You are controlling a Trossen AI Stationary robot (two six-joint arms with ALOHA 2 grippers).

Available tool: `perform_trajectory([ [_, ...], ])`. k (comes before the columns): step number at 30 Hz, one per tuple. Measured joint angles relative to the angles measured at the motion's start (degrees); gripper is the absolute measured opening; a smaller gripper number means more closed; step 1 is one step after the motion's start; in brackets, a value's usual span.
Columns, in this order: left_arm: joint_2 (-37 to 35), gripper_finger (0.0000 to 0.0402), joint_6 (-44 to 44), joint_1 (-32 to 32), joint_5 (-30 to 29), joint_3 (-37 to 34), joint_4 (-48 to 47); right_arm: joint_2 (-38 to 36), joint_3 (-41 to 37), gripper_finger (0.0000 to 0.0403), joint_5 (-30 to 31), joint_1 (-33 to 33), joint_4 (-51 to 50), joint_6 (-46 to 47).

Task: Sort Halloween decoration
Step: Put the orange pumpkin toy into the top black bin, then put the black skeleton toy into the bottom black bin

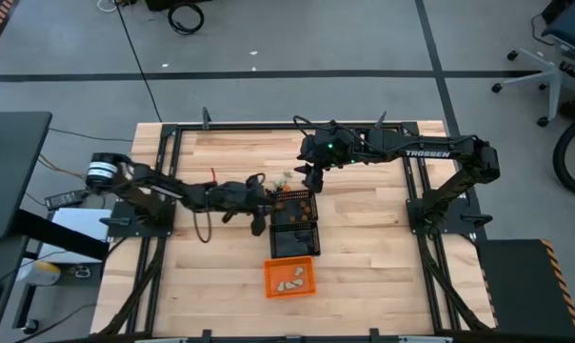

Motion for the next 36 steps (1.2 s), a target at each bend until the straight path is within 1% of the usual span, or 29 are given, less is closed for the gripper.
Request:
perform_trajectory([
  [3, 4.2, 0.0096, -0.2, 0.0, 0.0, 3.3, -1.4, 0.0, 0.0, 0.0178, 0.0, 0.0, 0.0, 0.0],
  [6, 6.3, 0.0107, -0.2, 0.0, 0.1, 6.2, -3.2, 0.0, 0.0, 0.0178, 0.0, -0.1, -0.2, 0.0],
  [12, 6.8, 0.017, -0.1, 0.0, 0.1, 9.0, -7.0, 0.0, 0.0, 0.0178, 0.0, -0.1, -0.4, 0.0],
  [16, 6.8, 0.0194, -0.5, 0.0, 0.1, 9.6, -8.2, 0.0, -0.6, 0.0178, 0.0, -0.2, -0.7, 0.2],
  [18, 6.4, 0.0197, -3.6, 0.0, 0.1, 9.9, -9.8, 0.1, -1.8, 0.0178, 0.0, -0.2, -1.4, 1.8],
  [21, 5.0, 0.0195, -12.2, 0.0, 0.1, 10.4, -13.9, 0.1, -3.4, 0.0178, 0.0, -0.2, -2.9, 6.4],
  [23, 3.9, 0.0194, -16.0, -0.3, 0.1, 10.5, -15.7, 0.1, -4.8, 0.0178, -0.1, -0.1, -4.1, 9.4],
  [26, 2.0, 0.0194, -19.2, -1.2, 0.1, 10.4, -18.6, 0.1, -6.4, 0.0178, -0.1, 0.2, -6.6, 14.0],
  [30, -1.2, 0.0194, -22.4, -2.1, 0.1, 10.4, -17.2, 0.1, -8.6, 0.0178, -0.4, -0.6, -6.6, 20.5],
  [33, -3.6, 0.0194, -22.6, -2.1, 0.1, 10.5, -16.5, 0.7, -9.8, 0.0177, -1.3, -2.7, -3.5, 19.3],
  [36, -5.1, 0.0194, -23.0, -1.8, -0.9, 10.4, -17.3, 4.0, -10.0, 0.0175, -5.3, -5.6, 0.2, 14.8],
])
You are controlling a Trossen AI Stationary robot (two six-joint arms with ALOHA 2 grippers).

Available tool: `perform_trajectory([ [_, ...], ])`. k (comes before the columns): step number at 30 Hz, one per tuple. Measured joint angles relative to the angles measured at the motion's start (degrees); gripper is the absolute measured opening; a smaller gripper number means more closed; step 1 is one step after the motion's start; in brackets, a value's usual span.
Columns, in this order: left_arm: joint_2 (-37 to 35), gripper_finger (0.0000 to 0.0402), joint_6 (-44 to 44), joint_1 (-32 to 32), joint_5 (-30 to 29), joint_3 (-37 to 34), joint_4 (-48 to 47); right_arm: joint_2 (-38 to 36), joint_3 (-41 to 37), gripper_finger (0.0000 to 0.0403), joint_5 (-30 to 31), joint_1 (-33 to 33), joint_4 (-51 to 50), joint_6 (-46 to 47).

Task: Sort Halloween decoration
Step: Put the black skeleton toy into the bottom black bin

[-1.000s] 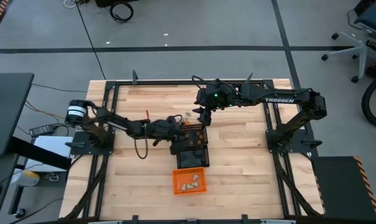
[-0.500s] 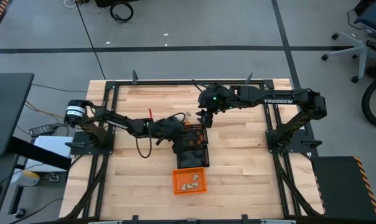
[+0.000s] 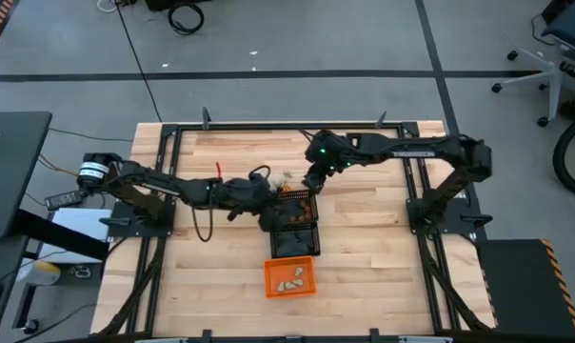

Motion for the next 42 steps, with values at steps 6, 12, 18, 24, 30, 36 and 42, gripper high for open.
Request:
perform_trajectory([
  [6, -0.8, 0.0194, -5.0, 2.2, -1.6, 0.0, -2.6, 9.5, 0.0, 0.0174, -5.7, -5.1, 7.3, -6.7],
  [12, -0.8, 0.0194, -12.5, 3.3, -3.7, 0.0, -9.4, 14.9, 0.0, 0.0174, -5.6, -6.5, 11.5, -11.8],
  [18, -0.8, 0.0194, -20.6, 1.2, -12.3, 0.0, -12.2, 17.3, 1.8, 0.0174, -4.0, -6.5, 11.4, -14.2],
  [24, -0.8, 0.0194, -21.1, 0.8, -15.5, 0.0, -13.9, 19.9, 2.9, 0.0174, -4.2, -7.0, 11.3, -15.5],
  [30, -0.8, 0.0194, -16.9, 0.9, -14.3, 0.0, -15.3, 21.4, 3.0, 0.0174, -4.4, -7.0, 8.4, -13.9],
  [36, -1.2, 0.0194, -13.6, 1.0, -13.5, -0.1, -16.5, 21.4, 3.0, 0.0174, -4.1, -6.8, 2.7, -16.6],
  [42, -1.2, 0.0194, -12.0, 2.2, -13.5, -0.1, -16.2, 21.3, 3.0, 0.0174, -4.5, -7.1, 1.5, -16.7],
])
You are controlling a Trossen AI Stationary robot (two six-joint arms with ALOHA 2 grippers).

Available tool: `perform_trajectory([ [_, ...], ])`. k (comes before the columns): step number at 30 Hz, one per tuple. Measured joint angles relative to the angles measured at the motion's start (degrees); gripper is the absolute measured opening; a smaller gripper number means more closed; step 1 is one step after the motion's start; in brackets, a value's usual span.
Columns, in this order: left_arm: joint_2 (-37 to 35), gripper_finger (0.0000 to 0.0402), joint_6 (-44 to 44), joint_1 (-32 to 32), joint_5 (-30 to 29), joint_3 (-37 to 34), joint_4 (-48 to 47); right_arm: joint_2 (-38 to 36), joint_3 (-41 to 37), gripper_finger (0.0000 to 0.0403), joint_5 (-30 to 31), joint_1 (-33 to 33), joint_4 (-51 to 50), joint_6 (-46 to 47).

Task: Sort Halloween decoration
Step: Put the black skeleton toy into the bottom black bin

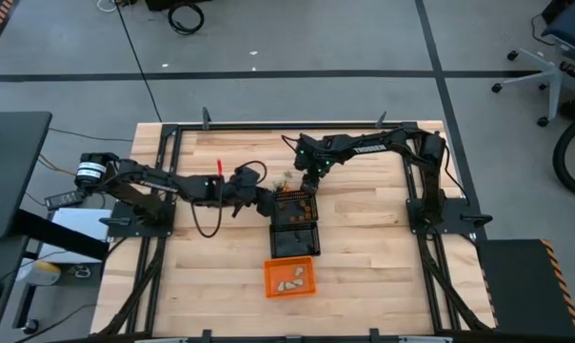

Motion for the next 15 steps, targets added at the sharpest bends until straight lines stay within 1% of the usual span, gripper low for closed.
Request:
perform_trajectory([
  [4, 0.0, 0.0194, -0.1, 0.6, 0.0, 0.0, 0.0, -0.1, 0.1, 0.017, -1.4, -0.1, -2.2, -0.8],
  [8, 0.0, 0.0194, -0.4, 0.6, 0.0, 0.0, 0.0, -0.1, 0.1, 0.0154, -1.5, -0.1, -2.8, -1.2],
  [11, 0.0, 0.0194, -0.2, 0.6, 0.0, 0.0, 0.0, -0.1, 0.0, 0.0126, -1.1, -0.1, -2.8, -1.2],
  [15, 0.0, 0.0194, -0.5, 0.5, 0.0, 0.0, 0.0, -0.1, 0.0, 0.0075, -0.5, 0.0, -2.8, -1.2],
])
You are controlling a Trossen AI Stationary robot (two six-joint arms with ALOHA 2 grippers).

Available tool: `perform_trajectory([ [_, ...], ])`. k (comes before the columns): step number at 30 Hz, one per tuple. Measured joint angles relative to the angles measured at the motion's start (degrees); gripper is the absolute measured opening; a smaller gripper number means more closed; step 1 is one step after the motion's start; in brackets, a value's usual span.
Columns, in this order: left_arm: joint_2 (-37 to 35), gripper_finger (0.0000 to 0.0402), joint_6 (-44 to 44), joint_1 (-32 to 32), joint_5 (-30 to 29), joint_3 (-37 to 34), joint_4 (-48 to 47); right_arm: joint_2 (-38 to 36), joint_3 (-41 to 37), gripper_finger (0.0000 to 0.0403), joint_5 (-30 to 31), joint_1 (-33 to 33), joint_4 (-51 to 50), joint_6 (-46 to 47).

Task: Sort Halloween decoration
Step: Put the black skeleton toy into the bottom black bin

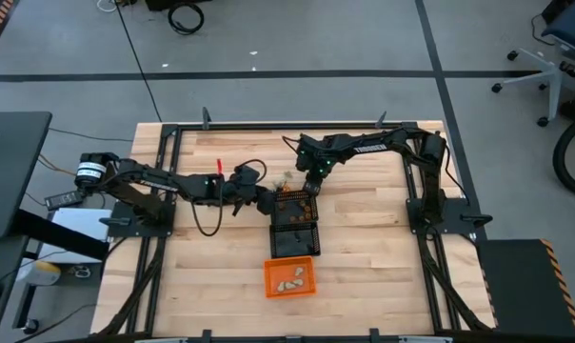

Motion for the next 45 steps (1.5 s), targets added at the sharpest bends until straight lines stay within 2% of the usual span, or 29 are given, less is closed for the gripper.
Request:
perform_trajectory([
  [5, 0.0, 0.0194, 0.7, -0.4, 0.2, 0.0, -0.5, 0.0, 0.0, 0.0023, -0.4, 0.0, 0.7, -1.0],
  [11, 0.0, 0.0194, 0.8, -0.7, 0.1, 0.0, -1.7, -0.9, -0.2, 0.0022, -3.7, -1.1, -0.3, -1.3],
  [20, 0.0, 0.0194, 2.5, -0.6, 0.2, 0.0, -2.6, -6.9, -0.2, 0.0033, -8.9, -1.7, -4.4, 1.2],
  [26, 0.0, 0.0194, 3.5, -0.6, 0.2, 0.0, -3.1, -12.7, -0.2, 0.0033, -15.7, -0.4, -6.6, 4.0],
  [31, 0.0, 0.0194, 3.6, -0.6, 0.2, 0.0, -3.5, -15.6, -0.2, 0.0035, -29.5, 2.0, -2.9, 3.9],
  [37, 0.0, 0.0194, 5.0, 1.0, 0.1, 0.0, -3.6, -14.6, -0.1, 0.0035, -39.1, 9.1, -0.9, -7.3],
  [40, 0.0, 0.0194, 6.3, 1.7, 0.1, 0.0, -4.2, -13.8, -0.1, 0.0036, -38.5, 13.4, -0.4, -14.4],
  [45, 0.0, 0.0194, 8.1, 1.7, 0.1, 0.0, -5.8, -12.6, -0.2, 0.0038, -27.8, 17.8, 0.6, -18.8],
])
